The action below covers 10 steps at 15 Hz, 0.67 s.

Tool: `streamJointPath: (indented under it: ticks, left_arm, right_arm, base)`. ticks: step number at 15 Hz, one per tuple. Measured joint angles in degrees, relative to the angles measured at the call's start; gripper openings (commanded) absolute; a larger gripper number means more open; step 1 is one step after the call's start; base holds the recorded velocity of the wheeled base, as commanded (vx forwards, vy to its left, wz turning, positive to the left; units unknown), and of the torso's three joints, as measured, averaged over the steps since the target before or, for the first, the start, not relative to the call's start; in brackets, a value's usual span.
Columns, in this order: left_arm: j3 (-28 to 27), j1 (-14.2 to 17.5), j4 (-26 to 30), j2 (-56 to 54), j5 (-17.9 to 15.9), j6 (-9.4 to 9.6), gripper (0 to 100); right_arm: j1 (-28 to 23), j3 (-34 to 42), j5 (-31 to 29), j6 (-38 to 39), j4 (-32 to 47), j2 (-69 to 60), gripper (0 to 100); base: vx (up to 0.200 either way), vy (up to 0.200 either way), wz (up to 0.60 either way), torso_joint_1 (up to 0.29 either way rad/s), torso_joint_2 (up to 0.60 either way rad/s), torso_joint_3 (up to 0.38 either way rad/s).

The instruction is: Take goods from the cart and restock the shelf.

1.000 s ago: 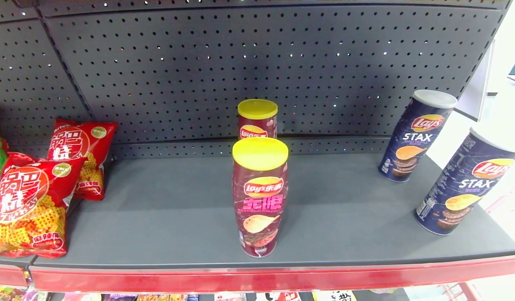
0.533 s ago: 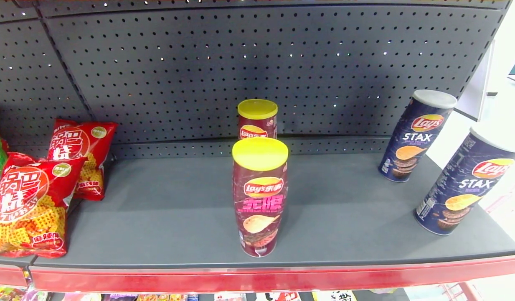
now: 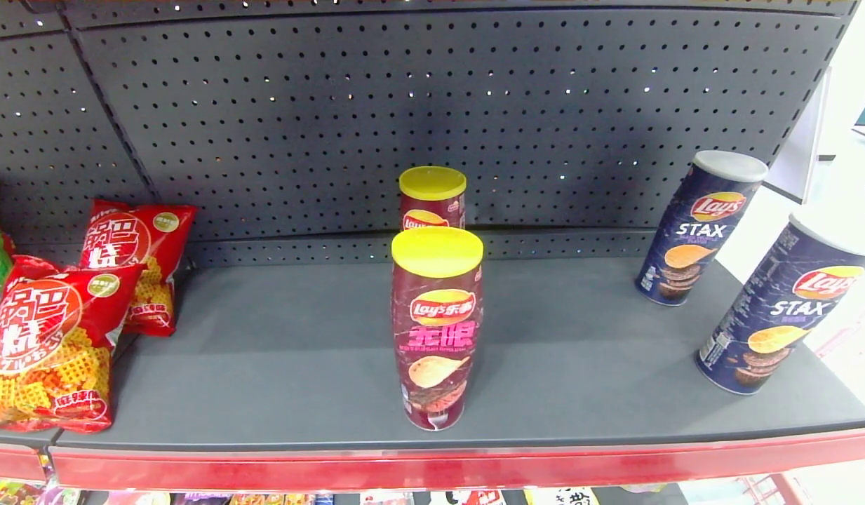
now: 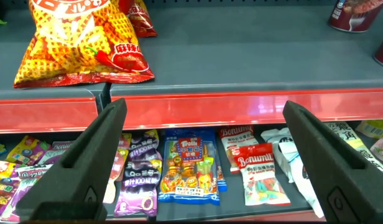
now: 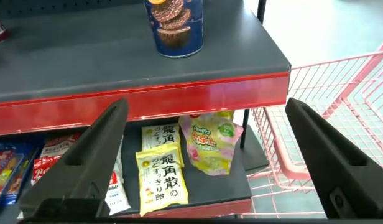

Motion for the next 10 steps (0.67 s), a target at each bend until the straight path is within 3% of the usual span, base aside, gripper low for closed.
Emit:
streamJointPath:
  ticks: [10]
  left_arm:
    - [0.00, 0.00, -0.02, 0.00, 0.00, 0.00, 100]
  right_arm:
    - [0.00, -0.02, 0.66, -2.65, 0.16, 0.00, 100]
  base:
    - [0.000, 0.000, 0.00, 0.000, 0.00, 0.000]
